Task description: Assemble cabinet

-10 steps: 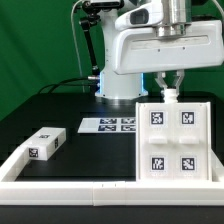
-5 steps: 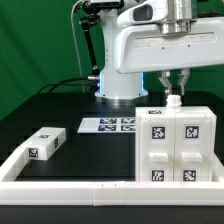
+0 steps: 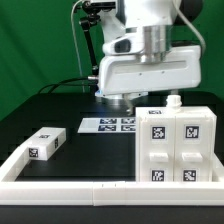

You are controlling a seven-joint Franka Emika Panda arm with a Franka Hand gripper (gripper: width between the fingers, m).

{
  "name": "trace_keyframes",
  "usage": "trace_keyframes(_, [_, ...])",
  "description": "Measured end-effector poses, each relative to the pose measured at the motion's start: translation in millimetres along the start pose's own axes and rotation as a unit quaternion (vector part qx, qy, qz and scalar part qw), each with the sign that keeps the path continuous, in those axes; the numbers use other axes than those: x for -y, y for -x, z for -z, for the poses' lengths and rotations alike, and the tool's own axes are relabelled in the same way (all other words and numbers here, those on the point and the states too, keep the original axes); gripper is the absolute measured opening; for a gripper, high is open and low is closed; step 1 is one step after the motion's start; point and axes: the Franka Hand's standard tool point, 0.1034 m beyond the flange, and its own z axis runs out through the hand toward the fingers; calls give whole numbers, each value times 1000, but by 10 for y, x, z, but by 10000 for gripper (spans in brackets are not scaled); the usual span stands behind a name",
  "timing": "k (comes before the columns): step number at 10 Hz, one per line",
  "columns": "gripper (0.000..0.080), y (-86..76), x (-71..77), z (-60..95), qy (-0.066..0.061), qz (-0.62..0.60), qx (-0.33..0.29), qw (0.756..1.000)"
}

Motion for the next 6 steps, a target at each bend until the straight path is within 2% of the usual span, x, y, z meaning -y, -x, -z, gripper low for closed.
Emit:
trace_keyframes(1, [724, 166, -201, -30, 4, -4, 10, 1000])
trace_keyframes(2, [784, 279, -457, -21, 9, 10, 10, 1000])
trace_keyframes(3, [784, 349, -710, -10, 15, 19, 7, 1000])
trace_keyframes(4, [795, 385, -831, -8, 16, 22, 8, 1000])
trace_keyframes(6, [797, 377, -794, -13, 15, 25, 8, 1000])
